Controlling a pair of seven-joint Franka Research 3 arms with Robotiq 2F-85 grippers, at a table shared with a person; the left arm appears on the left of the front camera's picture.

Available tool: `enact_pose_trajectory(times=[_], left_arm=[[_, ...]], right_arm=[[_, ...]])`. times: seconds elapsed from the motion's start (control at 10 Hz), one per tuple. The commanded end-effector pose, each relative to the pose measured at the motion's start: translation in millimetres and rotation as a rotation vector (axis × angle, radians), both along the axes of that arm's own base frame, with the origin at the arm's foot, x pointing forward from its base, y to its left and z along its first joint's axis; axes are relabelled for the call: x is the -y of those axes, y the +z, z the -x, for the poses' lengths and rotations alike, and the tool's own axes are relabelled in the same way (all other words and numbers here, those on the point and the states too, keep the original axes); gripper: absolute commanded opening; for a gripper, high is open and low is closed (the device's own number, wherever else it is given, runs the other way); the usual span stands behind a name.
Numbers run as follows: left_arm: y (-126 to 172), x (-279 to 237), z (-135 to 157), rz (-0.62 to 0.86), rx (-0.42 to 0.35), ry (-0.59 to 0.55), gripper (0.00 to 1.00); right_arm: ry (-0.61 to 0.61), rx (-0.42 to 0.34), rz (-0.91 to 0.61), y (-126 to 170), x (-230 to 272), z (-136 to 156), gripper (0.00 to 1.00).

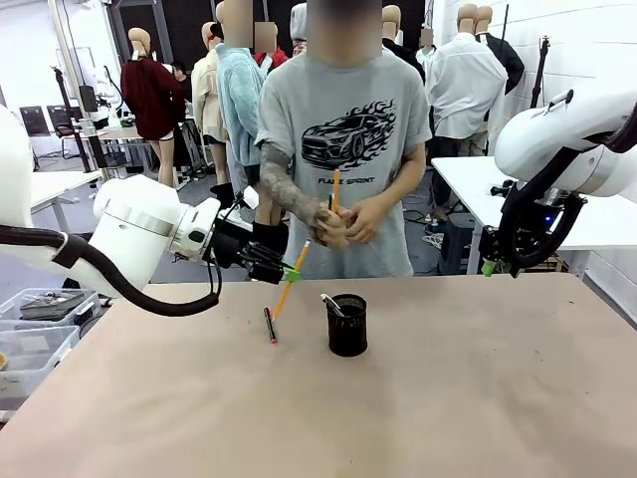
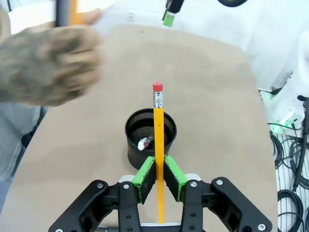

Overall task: Place the pens into the pen holder.
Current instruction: Pick up a writing instrument from the table and place it into the Pen holder.

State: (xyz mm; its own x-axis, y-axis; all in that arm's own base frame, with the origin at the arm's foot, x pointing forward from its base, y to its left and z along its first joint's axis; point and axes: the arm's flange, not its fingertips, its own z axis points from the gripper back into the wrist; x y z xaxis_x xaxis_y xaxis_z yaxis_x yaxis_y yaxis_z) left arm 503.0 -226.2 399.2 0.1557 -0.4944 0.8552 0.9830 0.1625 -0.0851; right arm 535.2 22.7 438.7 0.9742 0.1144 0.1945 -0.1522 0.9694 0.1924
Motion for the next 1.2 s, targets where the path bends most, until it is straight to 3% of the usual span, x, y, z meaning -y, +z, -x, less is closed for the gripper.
enact_pose_trajectory(times=[0.0,0.3,0.4,0.6,0.8,1.1], left_arm=[[4,-44,25,-0.013,0.02,-0.011,0.0],[39,-145,121,-0.007,0.183,0.002,0.0],[51,-180,154,0.0,0.239,0.054,0.0],[66,-232,184,0.135,0.354,0.13,0.0],[70,-262,184,0.237,0.36,0.16,0.0],[78,-248,146,0.341,0.319,0.054,0.0]], right_arm=[[0.012,0.003,-0.021,-1,1,-2,0.61],[0.012,0.003,-0.021,-1,1,-2,0.61],[0.012,0.003,-0.021,-1,1,-2,0.61],[0.012,0.003,-0.021,-1,1,-2,0.61],[0.012,0.003,-0.021,-1,1,-2,0.61],[0.012,0.003,-0.021,-1,1,-2,0.61]])
